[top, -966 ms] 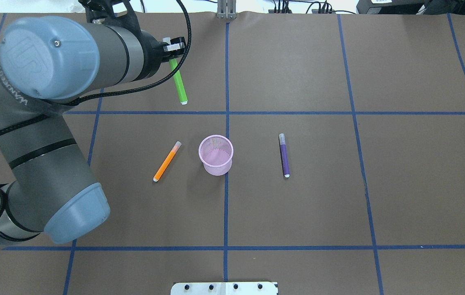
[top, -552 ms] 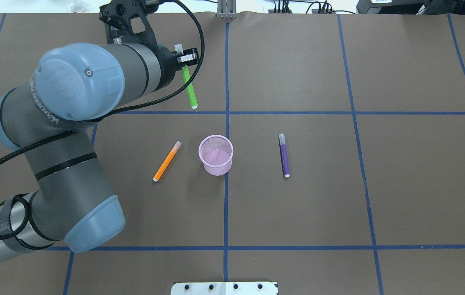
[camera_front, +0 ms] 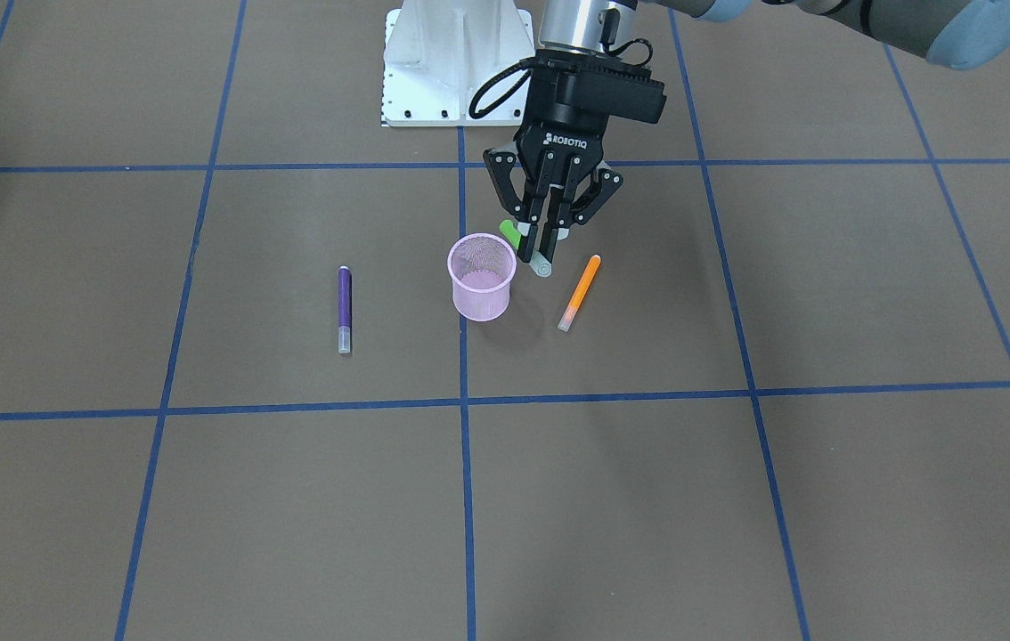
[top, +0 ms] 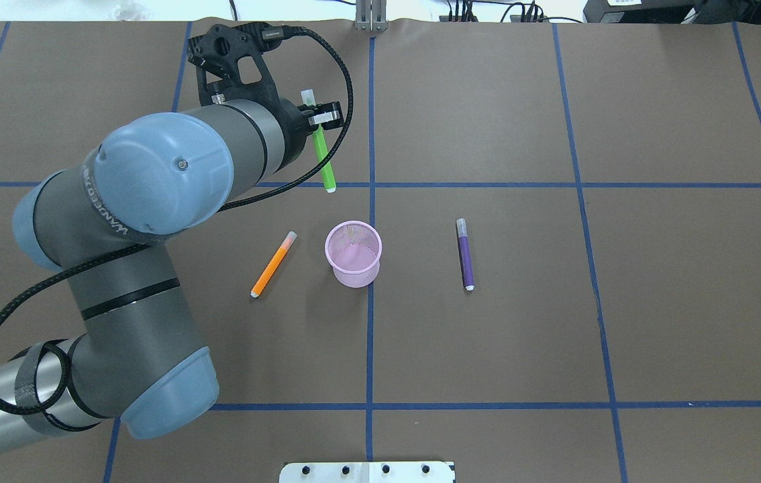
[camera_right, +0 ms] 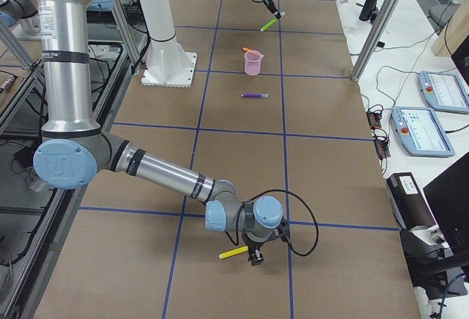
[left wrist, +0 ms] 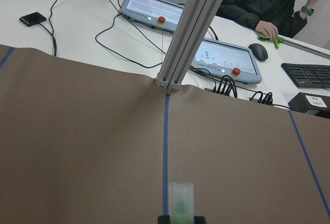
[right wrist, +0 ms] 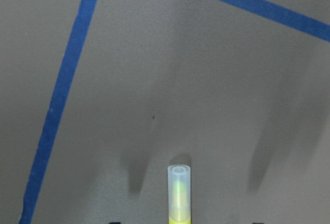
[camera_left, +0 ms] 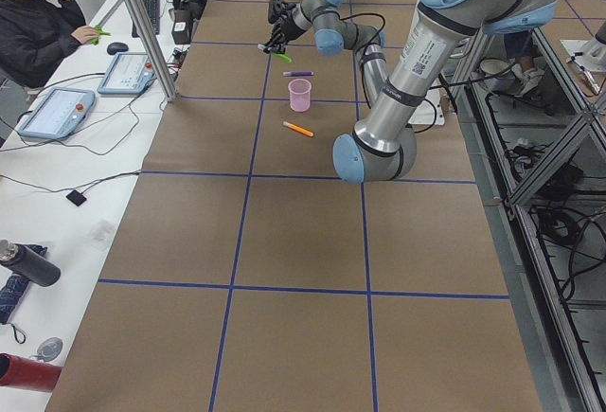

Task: Collect pens into pen holder
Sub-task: 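Lift the green marker with the left gripper away from the table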

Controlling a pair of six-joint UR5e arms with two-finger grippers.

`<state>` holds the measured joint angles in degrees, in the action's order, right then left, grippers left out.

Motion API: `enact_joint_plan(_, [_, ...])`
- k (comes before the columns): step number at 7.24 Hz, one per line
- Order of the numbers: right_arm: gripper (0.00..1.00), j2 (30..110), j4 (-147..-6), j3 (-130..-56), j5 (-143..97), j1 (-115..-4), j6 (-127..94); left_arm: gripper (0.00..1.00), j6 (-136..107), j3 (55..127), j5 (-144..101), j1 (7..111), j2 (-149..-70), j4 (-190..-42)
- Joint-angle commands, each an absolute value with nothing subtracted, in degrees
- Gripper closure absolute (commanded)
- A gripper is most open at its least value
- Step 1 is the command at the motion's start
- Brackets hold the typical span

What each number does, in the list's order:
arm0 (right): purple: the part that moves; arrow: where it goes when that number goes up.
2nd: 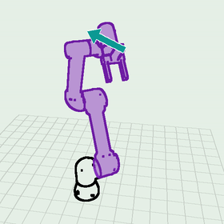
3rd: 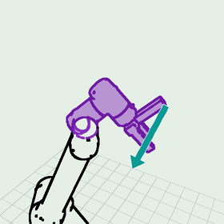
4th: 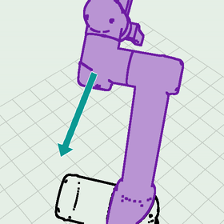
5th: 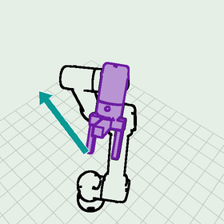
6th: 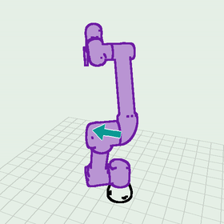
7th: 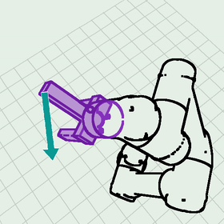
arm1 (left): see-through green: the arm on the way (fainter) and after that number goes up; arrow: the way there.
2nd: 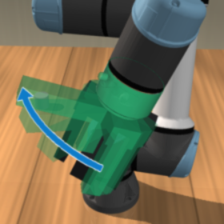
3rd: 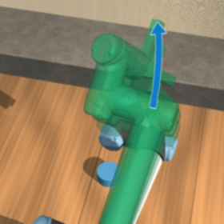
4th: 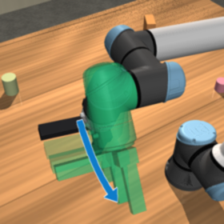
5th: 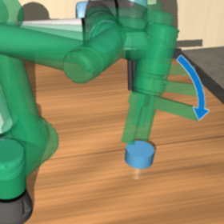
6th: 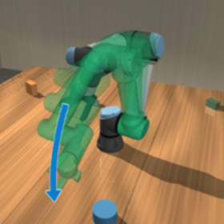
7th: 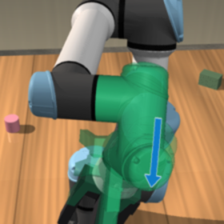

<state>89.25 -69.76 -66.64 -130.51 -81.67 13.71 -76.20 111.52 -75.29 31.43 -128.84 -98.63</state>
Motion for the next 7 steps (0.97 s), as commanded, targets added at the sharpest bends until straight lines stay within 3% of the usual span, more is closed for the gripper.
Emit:
enact_joint_plan(1, [0.18, 88.5, -69.8, -65.7, -130.2, -80.5, 13.7, 1.00, -76.3, 111.4, -75.2, 31.4, -129.2, -98.6])
enact_joint_plan(4, [0.29, 88.5, -69.8, -65.5, -130.2, -79.8, 13.7, 1.00, -76.2, 111.4, -75.2, 31.3, -129.3, -98.6])
enact_joint_plan(5, [0.42, 88.5, -69.8, -65.1, -130.2, -79.7, 13.7, 1.00, -76.2, 111.4, -75.2, 31.3, -129.3, -98.6])
enact_joint_plan(6, [0.61, 88.4, -69.8, -65.1, -130.3, -79.6, 13.7, 1.00, -76.2, 111.4, -75.2, 31.3, -129.3, -98.6])
enact_joint_plan(7, [0.72, 88.5, -69.8, -65.1, -130.3, -79.6, 13.7, 1.00, -76.2, 111.4, -75.2, 31.3, -129.3, -98.6])
